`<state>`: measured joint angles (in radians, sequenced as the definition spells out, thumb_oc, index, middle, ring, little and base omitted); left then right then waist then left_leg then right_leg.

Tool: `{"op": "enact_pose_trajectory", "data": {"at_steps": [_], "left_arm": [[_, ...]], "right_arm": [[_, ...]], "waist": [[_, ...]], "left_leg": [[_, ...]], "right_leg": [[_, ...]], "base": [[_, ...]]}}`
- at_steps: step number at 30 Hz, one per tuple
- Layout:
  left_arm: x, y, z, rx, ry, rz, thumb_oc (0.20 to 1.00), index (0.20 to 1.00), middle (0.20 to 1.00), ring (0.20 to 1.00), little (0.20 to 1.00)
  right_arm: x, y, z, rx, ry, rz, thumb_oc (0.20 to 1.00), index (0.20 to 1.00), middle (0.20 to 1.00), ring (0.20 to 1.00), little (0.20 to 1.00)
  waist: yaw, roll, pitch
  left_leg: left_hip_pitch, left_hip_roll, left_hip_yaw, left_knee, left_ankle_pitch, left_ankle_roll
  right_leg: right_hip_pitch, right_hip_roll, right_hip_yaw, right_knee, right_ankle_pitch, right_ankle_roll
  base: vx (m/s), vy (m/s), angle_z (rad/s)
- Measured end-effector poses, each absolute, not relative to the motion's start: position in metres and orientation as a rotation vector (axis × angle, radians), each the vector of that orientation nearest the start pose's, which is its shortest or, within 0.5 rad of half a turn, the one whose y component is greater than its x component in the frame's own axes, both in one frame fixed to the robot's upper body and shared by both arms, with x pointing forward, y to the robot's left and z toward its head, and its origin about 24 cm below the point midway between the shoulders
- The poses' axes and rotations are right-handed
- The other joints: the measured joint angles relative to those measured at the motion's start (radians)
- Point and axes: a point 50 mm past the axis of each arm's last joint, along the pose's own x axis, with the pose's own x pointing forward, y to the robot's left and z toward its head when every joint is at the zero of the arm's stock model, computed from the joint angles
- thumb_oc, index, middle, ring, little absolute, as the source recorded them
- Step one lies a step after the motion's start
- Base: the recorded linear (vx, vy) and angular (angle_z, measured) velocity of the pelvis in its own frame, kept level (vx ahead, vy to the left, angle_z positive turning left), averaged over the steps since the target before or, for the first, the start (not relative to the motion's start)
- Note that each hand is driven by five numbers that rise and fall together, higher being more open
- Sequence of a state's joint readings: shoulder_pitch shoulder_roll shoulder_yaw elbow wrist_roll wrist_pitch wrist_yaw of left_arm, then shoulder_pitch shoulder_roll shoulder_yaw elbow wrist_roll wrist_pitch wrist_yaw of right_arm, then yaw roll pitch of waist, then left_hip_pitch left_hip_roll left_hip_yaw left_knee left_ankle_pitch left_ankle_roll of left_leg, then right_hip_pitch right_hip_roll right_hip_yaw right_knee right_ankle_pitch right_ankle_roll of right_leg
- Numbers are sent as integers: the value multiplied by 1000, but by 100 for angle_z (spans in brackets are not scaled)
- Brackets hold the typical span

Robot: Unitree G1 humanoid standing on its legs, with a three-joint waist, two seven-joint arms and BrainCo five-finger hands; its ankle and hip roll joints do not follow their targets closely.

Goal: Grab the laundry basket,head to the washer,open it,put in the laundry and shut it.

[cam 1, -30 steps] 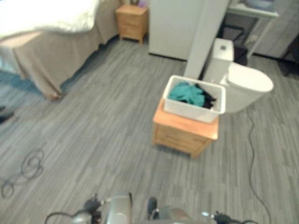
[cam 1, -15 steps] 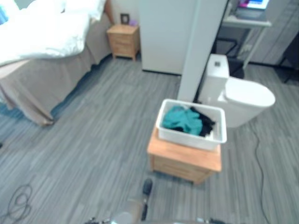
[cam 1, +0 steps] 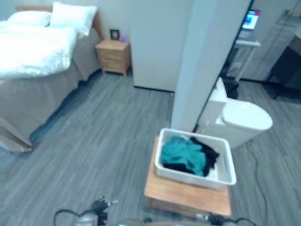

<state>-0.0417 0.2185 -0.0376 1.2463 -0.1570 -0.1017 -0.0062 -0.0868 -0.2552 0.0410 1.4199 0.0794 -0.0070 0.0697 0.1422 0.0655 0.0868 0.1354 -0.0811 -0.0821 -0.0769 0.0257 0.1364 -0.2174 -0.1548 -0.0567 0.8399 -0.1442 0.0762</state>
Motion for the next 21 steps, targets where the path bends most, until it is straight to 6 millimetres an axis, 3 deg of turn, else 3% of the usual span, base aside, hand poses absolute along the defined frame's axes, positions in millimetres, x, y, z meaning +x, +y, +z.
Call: {"op": "enact_pose_trajectory", "data": {"at_steps": [1, 3, 4, 5, 7, 8, 9, 10, 13, 21], "left_arm": [[112, 235, -155, 83, 1084, 191, 1000, 1000, 1000, 1000, 1000], [110, 242, -153, 82, 1085, 217, 1000, 1000, 1000, 1000, 1000], [101, 241, -156, 85, 1111, 211, 1000, 1000, 1000, 1000, 1000], [91, 242, -158, 85, 1136, 220, 1000, 1000, 1000, 1000, 1000], [80, 243, -160, 85, 1160, 225, 1000, 1000, 1000, 1000, 1000], [69, 248, -160, 94, 1179, 235, 1000, 1000, 1000, 1000, 1000], [60, 249, -162, 90, 1204, 244, 1000, 1000, 1000, 1000, 1000], [54, 246, -163, 78, 1218, 249, 1000, 1000, 1000, 1000, 1000], [59, 241, -163, 49, 1194, 257, 1000, 1000, 1000, 1000, 1000], [68, 242, -161, 29, 1149, 273, 1000, 1000, 1000, 1000, 1000]], "right_arm": [[77, -254, -161, -150, 1325, -148, 1000, 1000, 1000, 1000, 1000], [76, -253, -162, -146, 1336, -154, 1000, 1000, 1000, 1000, 1000], [69, -252, -163, -112, 1357, -183, 1000, 1000, 1000, 1000, 1000], [63, -251, -165, -103, 1371, -187, 1000, 1000, 1000, 1000, 1000], [45, -245, -168, -83, 1423, -185, 1000, 1000, 1000, 1000, 1000], [37, -240, -170, -73, 1448, -177, 1000, 1000, 1000, 1000, 1000], [38, -238, -171, -71, 1442, -171, 1000, 1000, 1000, 1000, 1000], [39, -239, -170, -73, 1435, -170, 1000, 1000, 1000, 1000, 1000], [28, -244, -170, -83, 1467, -182, 1000, 1000, 1000, 1000, 1000], [7, -248, -170, -66, 1506, -222, 1000, 1000, 1000, 1000, 1000]], "waist": [[-5, -2, -9], [-6, -13, -2], [-9, -14, -3], [-19, -22, -2], [-18, -52, -17], [-2, -85, -34], [2, -105, -39], [-5, -107, -44], [-2, -106, -60], [-6, -89, -88]], "left_leg": [[11, 8, -31, -12, -4, -17], [16, 10, -56, -10, -7, -22], [27, 19, -86, -7, -28, -52], [42, 16, -103, -6, -33, -61], [82, 12, -119, -9, -50, -89], [86, 0, -109, -8, -64, -110], [89, 1, -99, -9, -76, -127], [91, 15, -96, -7, -86, -141], [69, 63, -98, 15, -103, -169], [21, 98, -90, 19, -103, -178]], "right_leg": [[15, -23, 4, -264, 4, 3], [76, -39, -5, -561, 56, 10], [151, -54, -43, -799, 162, 18], [216, -55, -45, -870, 206, 20], [311, -57, -56, -893, 256, 18], [336, -61, -71, -904, 266, 28], [349, -61, -79, -925, 235, 48], [354, -51, -88, -926, 222, 54], [350, -3, -106, -926, 201, 16], [305, 31, -104, -930, 215, -18]], "base": [[166, -105, 63], [236, -146, 58], [285, -188, 58], [204, -150, 70], [107, -110, 32], [102, -109, -39], [109, -151, -37], [90, -132, -17], [80, -99, 8], [48, -54, -1]]}}
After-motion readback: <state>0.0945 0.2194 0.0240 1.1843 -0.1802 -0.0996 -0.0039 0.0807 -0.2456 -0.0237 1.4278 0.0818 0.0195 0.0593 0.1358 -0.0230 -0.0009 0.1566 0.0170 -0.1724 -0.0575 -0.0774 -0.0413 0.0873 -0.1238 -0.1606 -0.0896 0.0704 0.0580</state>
